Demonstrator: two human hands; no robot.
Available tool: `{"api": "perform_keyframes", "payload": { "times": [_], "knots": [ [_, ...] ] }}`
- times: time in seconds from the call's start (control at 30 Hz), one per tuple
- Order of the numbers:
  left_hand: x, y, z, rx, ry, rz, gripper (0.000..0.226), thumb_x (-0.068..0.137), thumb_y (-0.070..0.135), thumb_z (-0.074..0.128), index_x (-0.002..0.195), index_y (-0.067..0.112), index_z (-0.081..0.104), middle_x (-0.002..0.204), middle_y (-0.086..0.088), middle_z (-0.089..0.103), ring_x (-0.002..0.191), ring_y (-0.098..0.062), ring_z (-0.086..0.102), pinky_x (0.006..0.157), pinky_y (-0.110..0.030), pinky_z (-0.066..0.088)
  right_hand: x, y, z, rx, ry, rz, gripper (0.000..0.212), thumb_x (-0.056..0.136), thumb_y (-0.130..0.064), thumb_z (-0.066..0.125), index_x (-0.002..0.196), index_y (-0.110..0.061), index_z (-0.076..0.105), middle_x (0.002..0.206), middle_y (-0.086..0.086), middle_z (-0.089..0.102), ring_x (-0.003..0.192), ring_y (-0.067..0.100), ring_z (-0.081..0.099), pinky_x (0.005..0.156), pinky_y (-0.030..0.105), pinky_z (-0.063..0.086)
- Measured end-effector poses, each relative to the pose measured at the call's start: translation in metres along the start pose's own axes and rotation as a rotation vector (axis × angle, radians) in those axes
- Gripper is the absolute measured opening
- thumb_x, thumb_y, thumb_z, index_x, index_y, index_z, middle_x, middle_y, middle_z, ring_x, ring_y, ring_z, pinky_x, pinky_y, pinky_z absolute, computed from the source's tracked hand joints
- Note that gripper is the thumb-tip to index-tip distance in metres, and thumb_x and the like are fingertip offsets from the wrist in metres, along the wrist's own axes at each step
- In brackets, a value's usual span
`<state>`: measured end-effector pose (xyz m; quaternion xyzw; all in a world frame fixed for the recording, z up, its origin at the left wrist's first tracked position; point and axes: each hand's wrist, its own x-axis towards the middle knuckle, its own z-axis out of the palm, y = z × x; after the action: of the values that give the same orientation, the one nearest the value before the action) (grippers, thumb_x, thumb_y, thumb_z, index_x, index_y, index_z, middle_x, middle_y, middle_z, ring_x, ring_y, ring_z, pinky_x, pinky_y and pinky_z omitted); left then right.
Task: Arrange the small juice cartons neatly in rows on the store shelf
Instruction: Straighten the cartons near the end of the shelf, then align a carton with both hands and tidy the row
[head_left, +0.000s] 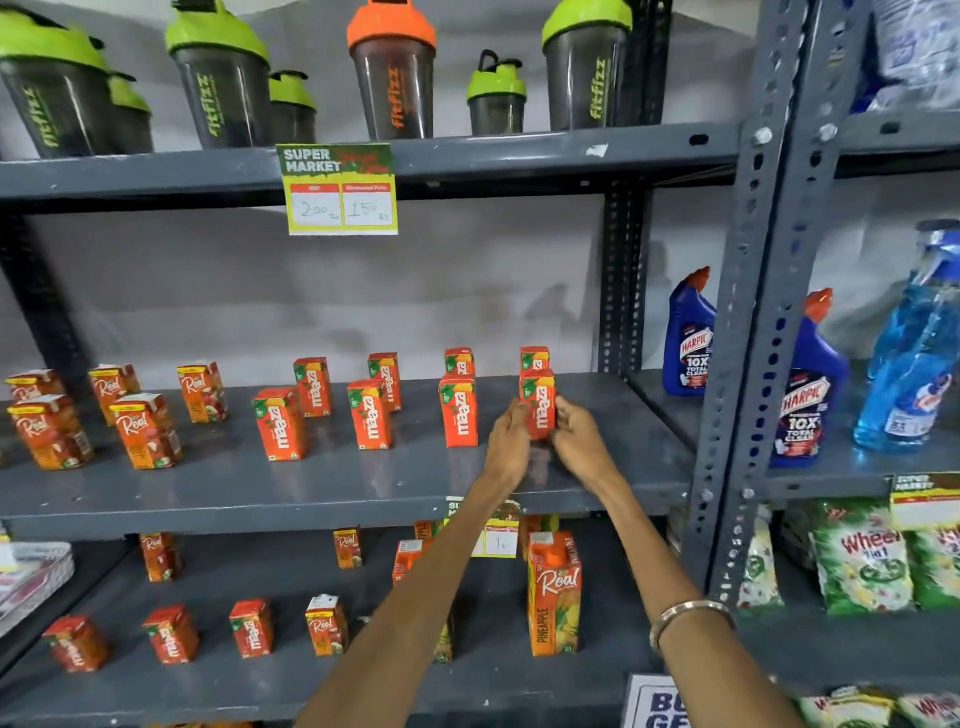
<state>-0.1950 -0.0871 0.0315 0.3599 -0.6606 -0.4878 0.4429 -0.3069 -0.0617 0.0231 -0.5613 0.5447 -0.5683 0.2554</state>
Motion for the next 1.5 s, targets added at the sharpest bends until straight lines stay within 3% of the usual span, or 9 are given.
{"api": "perform_keyframes", "payload": {
  "times": [0.17,0.5,0.63,0.8,0.9,1.0,1.13,1.3,1.5],
  "knots": [
    [0.007,-0.008,-0.001,-0.023,-0.002,0.008,0.046,0.107,0.036,0.023,0.092,0.025,0.065,0.105,-0.006,0.071,0.108,-0.022,0.066,0.109,-0.049,0.044,-0.002,0.001,-0.002,0.011,0.067,0.029,0.031,0.094,-0.011,0.058,0.122,-0.022,0.066,0.111,-0.001,0.073,0.106,0.015,0.068,0.1,0.042,0.053],
    [-0.001,0.001,-0.003,-0.034,-0.085,-0.031,0.059,0.106,0.043,0.009,0.14,0.016,0.049,0.147,-0.012,0.052,0.127,-0.017,0.051,0.119,-0.046,0.032,0.0,0.005,-0.001,-0.049,0.086,0.022,0.03,0.094,-0.019,0.061,0.123,-0.019,0.065,0.109,0.0,0.074,0.104,0.016,0.069,0.097,0.046,0.055],
    [-0.004,0.004,0.002,-0.014,-0.083,-0.026,0.053,0.102,0.05,0.017,0.121,0.028,0.061,0.136,-0.012,0.062,0.12,-0.017,0.059,0.115,-0.049,0.037,-0.004,0.0,0.0,-0.12,0.129,0.026,0.037,0.092,-0.02,0.065,0.128,-0.015,0.061,0.116,0.005,0.072,0.108,0.02,0.068,0.098,0.049,0.054],
    [-0.052,0.03,-0.027,0.039,0.021,0.123,0.044,0.105,0.041,0.035,0.136,0.016,0.055,0.126,0.019,0.058,0.101,0.014,0.054,0.088,-0.002,0.041,-0.043,-0.02,0.014,-0.201,0.384,-0.229,0.061,0.088,0.0,0.062,0.145,-0.013,0.044,0.134,0.006,0.061,0.123,0.017,0.059,0.104,0.028,0.048],
    [-0.071,0.021,-0.076,0.049,0.165,0.293,0.041,0.104,0.038,0.044,0.139,0.021,0.055,0.141,0.013,0.056,0.126,0.005,0.051,0.101,-0.011,0.041,-0.064,-0.039,0.048,-0.205,0.469,-0.402,0.056,0.087,0.01,0.051,0.14,-0.009,0.05,0.135,0.007,0.059,0.123,0.015,0.057,0.101,0.008,0.042],
    [-0.077,0.003,-0.133,0.072,0.336,0.372,0.034,0.105,0.028,0.045,0.136,0.02,0.057,0.137,0.009,0.06,0.125,0.002,0.053,0.103,-0.015,0.043,-0.062,-0.061,0.102,-0.121,0.361,-0.441,0.052,0.087,0.007,0.05,0.136,-0.011,0.057,0.135,0.003,0.062,0.121,0.014,0.061,0.102,0.018,0.048],
    [-0.07,-0.022,-0.197,0.136,0.38,0.315,0.042,0.106,0.026,0.04,0.147,0.016,0.041,0.152,-0.001,0.044,0.14,-0.012,0.04,0.117,-0.03,0.032,-0.04,-0.078,0.173,0.02,0.184,-0.266,0.057,0.091,0.004,0.05,0.144,-0.016,0.049,0.146,0.0,0.054,0.132,0.014,0.053,0.102,0.012,0.042],
    [-0.057,-0.015,-0.228,0.122,0.179,0.107,0.053,0.108,0.025,0.031,0.156,0.009,0.014,0.158,0.006,0.021,0.145,-0.008,0.019,0.105,-0.011,0.015,-0.016,-0.083,0.226,-0.033,0.164,0.019,0.067,0.095,-0.01,0.055,0.155,-0.012,0.024,0.147,0.015,0.05,0.133,0.026,0.051,0.105,0.035,0.043],
    [-0.027,-0.022,-0.24,0.122,0.017,-0.028,0.041,0.106,0.027,0.028,0.117,0.006,0.062,0.124,-0.015,0.065,0.115,-0.024,0.06,0.112,-0.048,0.04,0.002,-0.062,0.24,-0.147,0.042,0.123,0.046,0.094,-0.015,0.058,0.139,-0.008,0.047,0.129,0.013,0.065,0.121,0.029,0.062,0.103,0.046,0.049]
  ]
}}
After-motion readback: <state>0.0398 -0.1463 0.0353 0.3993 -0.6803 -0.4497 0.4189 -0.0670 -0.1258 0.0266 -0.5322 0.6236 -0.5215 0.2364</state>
